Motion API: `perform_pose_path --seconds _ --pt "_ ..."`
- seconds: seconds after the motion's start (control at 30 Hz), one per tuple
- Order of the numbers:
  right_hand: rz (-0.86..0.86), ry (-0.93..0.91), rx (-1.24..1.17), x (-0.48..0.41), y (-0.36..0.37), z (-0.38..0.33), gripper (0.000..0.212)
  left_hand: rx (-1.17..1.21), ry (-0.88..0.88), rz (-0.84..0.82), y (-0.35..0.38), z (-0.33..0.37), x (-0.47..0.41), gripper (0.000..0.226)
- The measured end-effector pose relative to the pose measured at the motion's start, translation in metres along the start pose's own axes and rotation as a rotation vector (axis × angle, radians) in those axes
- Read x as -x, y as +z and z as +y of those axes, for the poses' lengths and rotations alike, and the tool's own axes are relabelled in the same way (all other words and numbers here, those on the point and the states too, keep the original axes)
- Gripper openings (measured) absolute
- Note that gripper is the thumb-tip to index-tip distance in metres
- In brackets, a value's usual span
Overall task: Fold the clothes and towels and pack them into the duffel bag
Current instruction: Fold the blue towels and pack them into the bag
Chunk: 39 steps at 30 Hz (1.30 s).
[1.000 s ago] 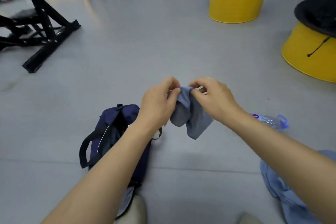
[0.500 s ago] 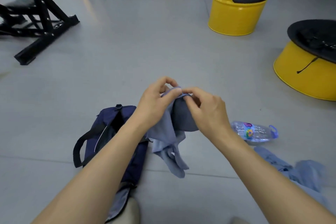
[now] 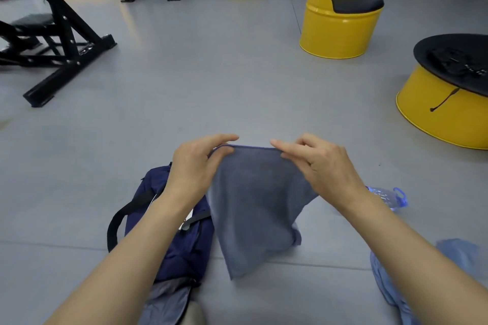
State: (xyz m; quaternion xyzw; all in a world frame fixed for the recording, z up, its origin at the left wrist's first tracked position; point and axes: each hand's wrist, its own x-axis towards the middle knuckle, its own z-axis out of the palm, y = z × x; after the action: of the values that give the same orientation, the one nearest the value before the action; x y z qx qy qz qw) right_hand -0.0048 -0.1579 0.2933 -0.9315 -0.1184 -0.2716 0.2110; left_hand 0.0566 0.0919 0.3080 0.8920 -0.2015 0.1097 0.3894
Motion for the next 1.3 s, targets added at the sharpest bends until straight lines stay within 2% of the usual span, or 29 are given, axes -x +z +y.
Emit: perform_pose_path --seconds 0.13,0.27,0.37,0.47,0.53,0.57,0.63,0.77,0.83,0.9,0.97,1.03,1.13,1.3 --pt "-0.057 -0.050 -0.027 0.004 -0.005 -0.007 0.035 -0.002 -0.037 0.074 -0.003 -0.005 -0.001 0.020" --pt "-0.260 0.082 -0.081 0.009 -0.012 -0.009 0.031 -0.084 -0.064 0.122 -0.006 -0.010 0.000 0.006" --pt "-0.310 0.075 -0.058 0.014 -0.012 -0.001 0.029 -0.104 -0.064 0.133 -0.002 -0.016 0.000 0.012" --pt "-0.281 0.030 0.049 0.018 -0.012 0.012 0.051 -0.099 -0.050 0.118 -0.002 -0.027 -0.003 0.026" --pt "-0.223 0.030 0.101 0.024 -0.011 0.027 0.069 -0.072 -0.073 0.091 -0.004 -0.034 -0.005 0.027" --pt "-0.200 0.062 0.099 0.026 -0.010 0.033 0.071 -0.067 -0.090 0.077 -0.004 -0.038 -0.006 0.026" --pt "-0.202 0.210 0.005 0.029 -0.010 0.042 0.057 -0.091 -0.108 0.055 -0.003 -0.047 -0.005 0.022" --pt "-0.175 0.597 -0.410 0.035 0.004 0.050 0.031 -0.261 -0.180 0.005 0.001 -0.062 -0.005 0.016" --pt "-0.156 0.639 -0.407 0.032 0.012 0.057 0.027 -0.313 -0.275 -0.027 0.007 -0.067 -0.007 0.017" --pt "-0.173 0.601 -0.254 0.024 0.016 0.069 0.025 -0.205 -0.381 -0.038 0.021 -0.072 -0.016 0.018" --pt "-0.179 0.572 -0.155 0.006 0.013 0.080 0.025 0.118 -0.476 -0.038 0.033 -0.073 -0.033 0.022" --pt "-0.152 0.564 -0.108 -0.023 0.004 0.093 0.025 0.345 -0.481 -0.002 0.038 -0.071 -0.061 0.025" --pt "-0.042 0.516 -0.071 -0.073 -0.020 0.108 0.024 0.423 -0.369 0.070 0.031 -0.048 -0.116 0.023" --pt "0.102 0.397 -0.081 -0.131 -0.067 0.117 0.024 0.396 -0.193 0.141 0.001 -0.013 -0.176 0.024"
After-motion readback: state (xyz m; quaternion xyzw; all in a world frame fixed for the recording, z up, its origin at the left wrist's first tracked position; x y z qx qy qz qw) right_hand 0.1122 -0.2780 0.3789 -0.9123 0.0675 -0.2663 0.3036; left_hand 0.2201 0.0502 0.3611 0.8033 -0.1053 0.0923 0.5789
